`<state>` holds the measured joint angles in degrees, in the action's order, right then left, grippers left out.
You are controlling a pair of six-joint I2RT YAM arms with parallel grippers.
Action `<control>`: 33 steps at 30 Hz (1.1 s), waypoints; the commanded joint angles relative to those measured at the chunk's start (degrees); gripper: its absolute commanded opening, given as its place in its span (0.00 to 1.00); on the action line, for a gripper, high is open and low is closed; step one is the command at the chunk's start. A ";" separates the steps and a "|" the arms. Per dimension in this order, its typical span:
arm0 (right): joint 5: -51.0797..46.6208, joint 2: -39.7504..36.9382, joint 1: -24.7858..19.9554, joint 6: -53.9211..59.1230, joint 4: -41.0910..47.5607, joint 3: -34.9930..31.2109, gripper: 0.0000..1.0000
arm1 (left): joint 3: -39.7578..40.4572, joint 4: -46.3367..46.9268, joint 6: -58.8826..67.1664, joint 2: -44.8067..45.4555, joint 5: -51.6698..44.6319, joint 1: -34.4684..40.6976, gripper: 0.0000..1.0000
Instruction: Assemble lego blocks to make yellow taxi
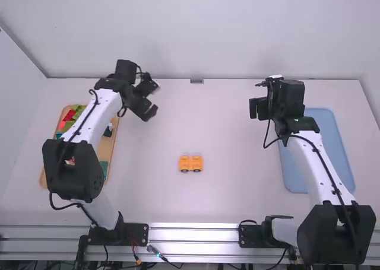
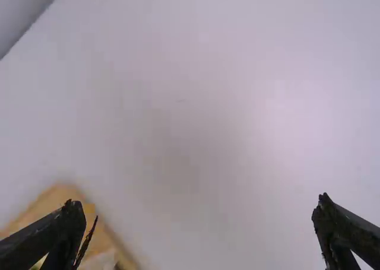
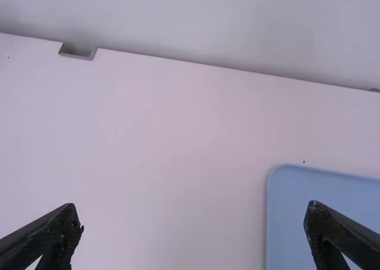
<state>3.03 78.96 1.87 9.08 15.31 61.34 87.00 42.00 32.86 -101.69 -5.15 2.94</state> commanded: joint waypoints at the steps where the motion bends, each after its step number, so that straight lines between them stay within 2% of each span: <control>1: 0.17 0.46 0.04 -0.26 0.15 2.01 0.99 | 0.46 -1.31 -13.60 0.79 7.65 -3.61 0.99; 3: 0.22 0.46 0.11 -0.26 0.17 2.01 0.99 | 0.50 -3.34 -21.92 0.66 9.33 -7.87 0.99; 8: 3.76 0.46 0.09 -0.26 0.37 2.01 0.99 | 0.59 -3.80 -26.27 -0.13 0.79 -15.30 0.99; 14: 4.70 0.46 0.09 0.22 0.37 2.01 0.99 | 1.14 -3.87 -29.49 -1.60 0.61 -20.87 0.99; 21: 4.66 0.46 0.00 0.20 0.35 2.01 0.99 | 10.23 4.76 -30.03 -7.91 0.61 -22.82 0.99; 30: 4.66 0.46 0.00 0.20 0.44 2.01 0.99 | 27.54 17.97 -30.10 -24.20 1.70 -22.56 1.00; 33: 4.68 0.46 0.00 0.20 0.42 2.01 0.99 | 28.76 18.71 -30.10 -27.41 1.55 -22.21 0.95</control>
<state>7.35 78.96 1.87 9.23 15.62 61.34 114.63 60.01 2.94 -127.00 -3.79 -19.66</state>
